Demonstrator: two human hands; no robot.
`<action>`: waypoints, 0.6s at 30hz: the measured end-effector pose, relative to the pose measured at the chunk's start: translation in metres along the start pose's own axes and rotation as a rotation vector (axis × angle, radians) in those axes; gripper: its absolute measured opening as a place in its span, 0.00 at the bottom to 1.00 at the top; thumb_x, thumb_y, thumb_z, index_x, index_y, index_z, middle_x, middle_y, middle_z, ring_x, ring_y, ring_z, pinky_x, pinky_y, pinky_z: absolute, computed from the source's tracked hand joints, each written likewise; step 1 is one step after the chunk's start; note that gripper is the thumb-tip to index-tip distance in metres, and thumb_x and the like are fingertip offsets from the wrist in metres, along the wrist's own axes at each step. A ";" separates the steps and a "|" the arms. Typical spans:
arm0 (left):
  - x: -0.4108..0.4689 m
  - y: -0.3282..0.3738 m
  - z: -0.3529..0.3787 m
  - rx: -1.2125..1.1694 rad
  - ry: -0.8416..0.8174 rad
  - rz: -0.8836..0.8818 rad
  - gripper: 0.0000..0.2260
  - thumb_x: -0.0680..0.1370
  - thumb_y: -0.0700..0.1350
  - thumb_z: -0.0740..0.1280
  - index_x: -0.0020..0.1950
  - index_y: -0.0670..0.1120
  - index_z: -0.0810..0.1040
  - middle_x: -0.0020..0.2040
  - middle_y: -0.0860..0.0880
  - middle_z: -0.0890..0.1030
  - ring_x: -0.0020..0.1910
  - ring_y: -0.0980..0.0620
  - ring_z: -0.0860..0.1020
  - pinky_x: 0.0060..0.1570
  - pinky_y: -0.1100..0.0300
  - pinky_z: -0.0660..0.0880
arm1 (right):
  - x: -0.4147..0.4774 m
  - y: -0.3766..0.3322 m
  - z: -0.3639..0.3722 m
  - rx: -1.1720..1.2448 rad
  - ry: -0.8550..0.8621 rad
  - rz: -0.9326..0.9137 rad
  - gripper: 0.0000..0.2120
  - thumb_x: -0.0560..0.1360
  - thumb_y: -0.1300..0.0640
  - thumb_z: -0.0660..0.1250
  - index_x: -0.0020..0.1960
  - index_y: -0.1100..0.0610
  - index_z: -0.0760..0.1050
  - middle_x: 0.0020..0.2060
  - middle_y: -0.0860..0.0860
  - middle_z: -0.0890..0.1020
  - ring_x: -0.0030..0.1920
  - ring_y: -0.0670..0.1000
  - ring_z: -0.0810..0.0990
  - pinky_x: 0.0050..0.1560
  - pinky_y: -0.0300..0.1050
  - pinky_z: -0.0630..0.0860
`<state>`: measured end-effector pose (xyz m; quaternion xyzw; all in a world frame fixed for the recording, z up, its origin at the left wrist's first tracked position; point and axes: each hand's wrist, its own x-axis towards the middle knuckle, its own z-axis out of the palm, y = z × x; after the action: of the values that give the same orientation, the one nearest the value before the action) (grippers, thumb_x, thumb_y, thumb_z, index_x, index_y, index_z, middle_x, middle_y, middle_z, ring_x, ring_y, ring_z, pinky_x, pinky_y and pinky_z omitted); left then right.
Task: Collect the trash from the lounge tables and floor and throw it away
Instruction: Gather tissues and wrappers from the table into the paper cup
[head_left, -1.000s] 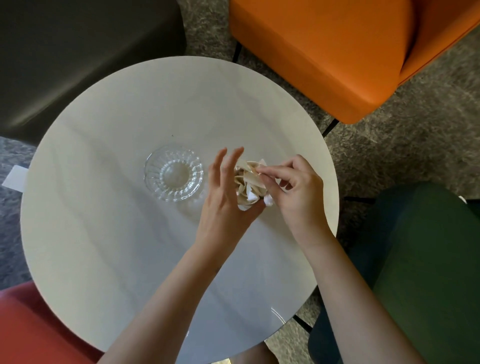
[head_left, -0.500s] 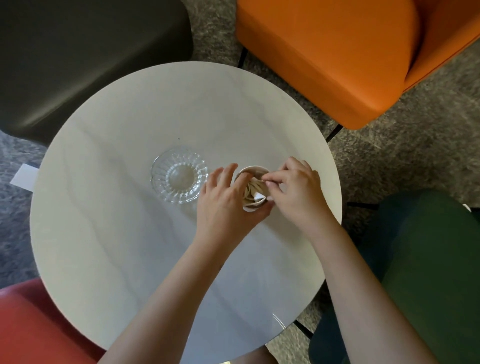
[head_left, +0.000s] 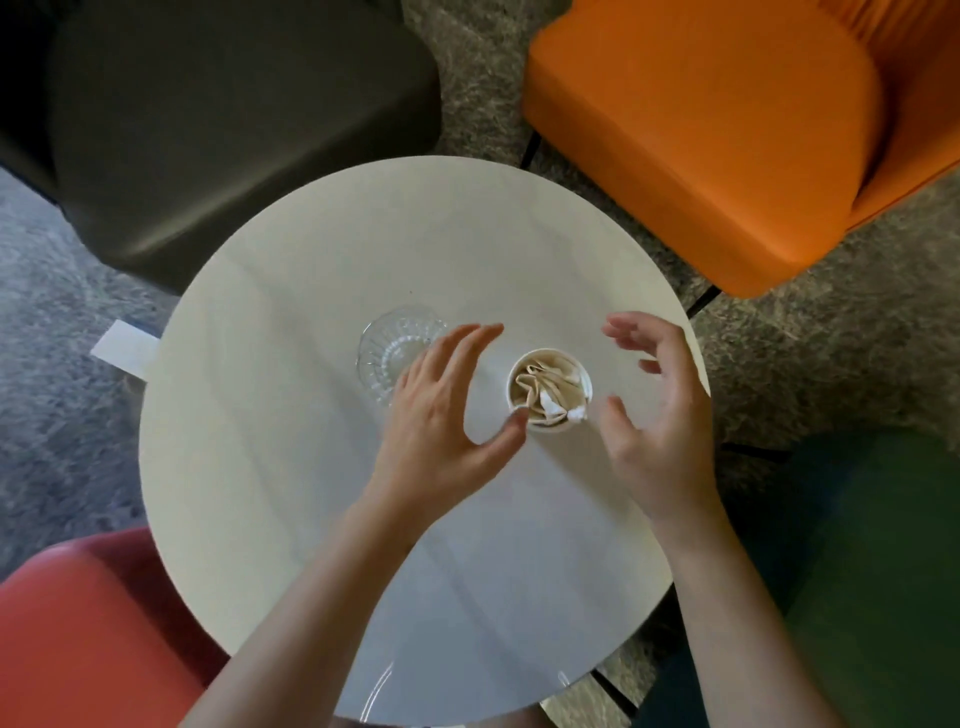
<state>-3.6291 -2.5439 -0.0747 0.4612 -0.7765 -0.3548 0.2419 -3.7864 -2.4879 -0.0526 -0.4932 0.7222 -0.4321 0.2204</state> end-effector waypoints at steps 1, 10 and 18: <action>-0.001 0.001 -0.012 -0.023 0.052 -0.002 0.25 0.70 0.53 0.64 0.65 0.46 0.70 0.62 0.49 0.74 0.63 0.50 0.71 0.61 0.49 0.69 | 0.002 -0.010 0.001 0.009 0.022 -0.042 0.21 0.66 0.66 0.62 0.58 0.57 0.71 0.53 0.48 0.77 0.54 0.47 0.75 0.56 0.35 0.68; -0.001 -0.010 -0.138 -0.028 0.362 -0.071 0.10 0.74 0.46 0.65 0.55 0.48 0.77 0.51 0.54 0.79 0.50 0.59 0.77 0.52 0.67 0.74 | 0.025 -0.102 0.049 0.017 -0.154 -0.232 0.10 0.71 0.60 0.63 0.52 0.57 0.77 0.45 0.47 0.80 0.44 0.46 0.77 0.46 0.28 0.71; 0.020 -0.057 -0.253 -0.047 0.406 -0.051 0.09 0.72 0.44 0.65 0.52 0.50 0.78 0.46 0.58 0.80 0.46 0.62 0.78 0.46 0.71 0.73 | 0.063 -0.188 0.139 -0.027 -0.163 -0.333 0.09 0.71 0.56 0.65 0.49 0.55 0.79 0.43 0.45 0.80 0.42 0.38 0.75 0.43 0.24 0.70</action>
<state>-3.4291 -2.6626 0.0425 0.5370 -0.6914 -0.2783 0.3951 -3.6109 -2.6275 0.0384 -0.6423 0.6160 -0.4115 0.1968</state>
